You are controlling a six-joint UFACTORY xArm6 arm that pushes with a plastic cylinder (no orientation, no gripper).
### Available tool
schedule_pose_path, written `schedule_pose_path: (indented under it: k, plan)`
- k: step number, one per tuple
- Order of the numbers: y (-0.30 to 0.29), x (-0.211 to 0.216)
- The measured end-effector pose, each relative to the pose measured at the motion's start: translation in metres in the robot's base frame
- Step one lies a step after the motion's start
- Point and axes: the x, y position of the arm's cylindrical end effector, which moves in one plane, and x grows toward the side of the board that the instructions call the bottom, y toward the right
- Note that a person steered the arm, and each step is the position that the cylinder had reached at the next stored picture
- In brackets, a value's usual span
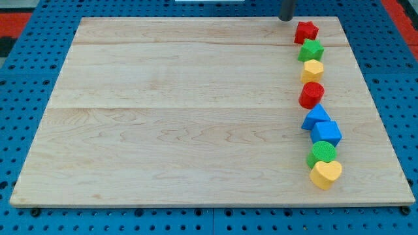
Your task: Nudge the red star a bit down
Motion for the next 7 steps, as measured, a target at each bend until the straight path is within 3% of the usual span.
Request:
schedule_pose_path:
  k: [7]
  plan:
    - [0.0041,0.0004]
